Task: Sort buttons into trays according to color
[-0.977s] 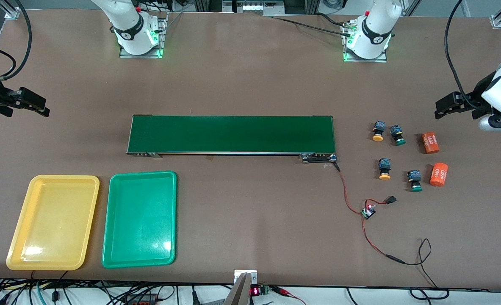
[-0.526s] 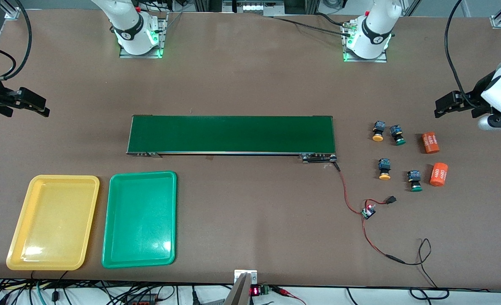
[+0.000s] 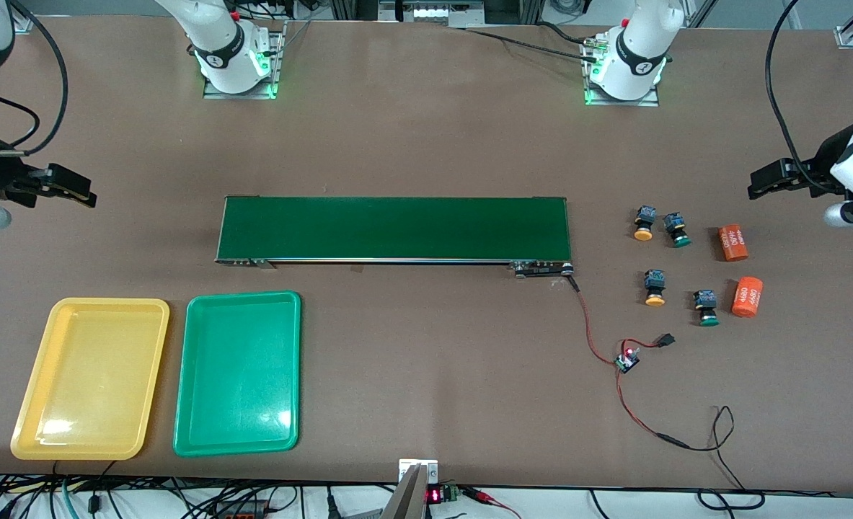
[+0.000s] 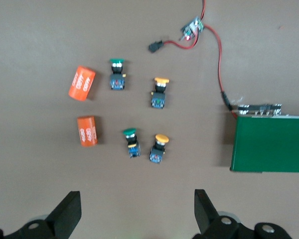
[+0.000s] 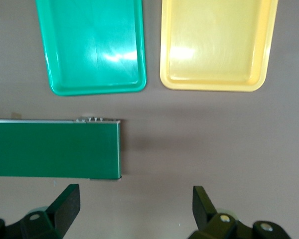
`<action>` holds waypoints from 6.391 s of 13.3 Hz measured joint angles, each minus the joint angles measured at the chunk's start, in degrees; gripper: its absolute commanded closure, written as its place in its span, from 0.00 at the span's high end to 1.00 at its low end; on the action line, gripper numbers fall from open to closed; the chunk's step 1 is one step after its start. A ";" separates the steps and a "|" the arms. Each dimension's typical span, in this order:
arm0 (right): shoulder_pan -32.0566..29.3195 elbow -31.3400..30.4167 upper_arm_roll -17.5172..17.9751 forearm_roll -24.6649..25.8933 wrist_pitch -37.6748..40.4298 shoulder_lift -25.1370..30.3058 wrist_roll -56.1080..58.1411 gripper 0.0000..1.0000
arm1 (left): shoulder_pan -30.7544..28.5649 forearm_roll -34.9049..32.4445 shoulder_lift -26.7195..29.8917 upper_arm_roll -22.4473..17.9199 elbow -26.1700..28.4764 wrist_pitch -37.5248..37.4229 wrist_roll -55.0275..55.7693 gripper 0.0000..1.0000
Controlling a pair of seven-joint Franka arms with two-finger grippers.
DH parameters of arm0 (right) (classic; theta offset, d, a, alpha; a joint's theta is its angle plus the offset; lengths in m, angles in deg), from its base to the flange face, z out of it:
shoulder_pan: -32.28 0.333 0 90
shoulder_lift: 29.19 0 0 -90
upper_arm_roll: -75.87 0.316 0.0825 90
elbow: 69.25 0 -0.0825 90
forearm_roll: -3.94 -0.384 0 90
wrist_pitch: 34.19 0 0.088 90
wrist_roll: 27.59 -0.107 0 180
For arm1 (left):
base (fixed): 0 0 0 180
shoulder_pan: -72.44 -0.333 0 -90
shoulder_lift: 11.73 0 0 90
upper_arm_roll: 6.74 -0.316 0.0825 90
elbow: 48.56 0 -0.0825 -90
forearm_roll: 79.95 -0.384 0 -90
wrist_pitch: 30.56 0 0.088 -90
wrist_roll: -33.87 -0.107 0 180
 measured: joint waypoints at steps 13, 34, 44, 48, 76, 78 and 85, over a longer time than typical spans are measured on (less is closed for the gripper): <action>-0.06 0.02 -0.13 0.02 7.31 -1.33 0.02 1.00 | -14.19 -1.41 -20.87 -0.45 2.66 27.66 -29.68 1.00; -0.07 -0.29 -0.14 0.02 9.59 -1.34 0.02 1.00 | -17.41 -4.13 -31.31 0.81 12.79 52.19 -40.06 0.35; 0.12 -28.14 0.34 0.01 -7.87 15.14 -0.03 1.00 | -18.01 -4.13 -24.39 7.74 5.92 29.82 -46.57 0.27; 0.19 -38.20 0.60 0.01 -13.00 22.45 -0.06 1.00 | -17.96 -4.12 -21.97 13.86 1.13 12.85 -47.09 0.25; 14.58 -34.78 9.36 -0.67 -25.46 13.02 -25.08 1.00 | -8.32 -6.94 -21.77 38.34 15.36 22.48 -60.33 1.00; 14.55 -34.76 9.28 -0.67 -25.46 13.02 -25.08 1.00 | -9.96 -6.96 -18.03 38.25 14.92 17.18 -59.50 1.00; 14.52 -34.56 8.91 -0.67 -25.46 13.01 -25.08 1.00 | -25.42 -11.21 -14.24 37.05 8.42 6.04 -55.15 1.00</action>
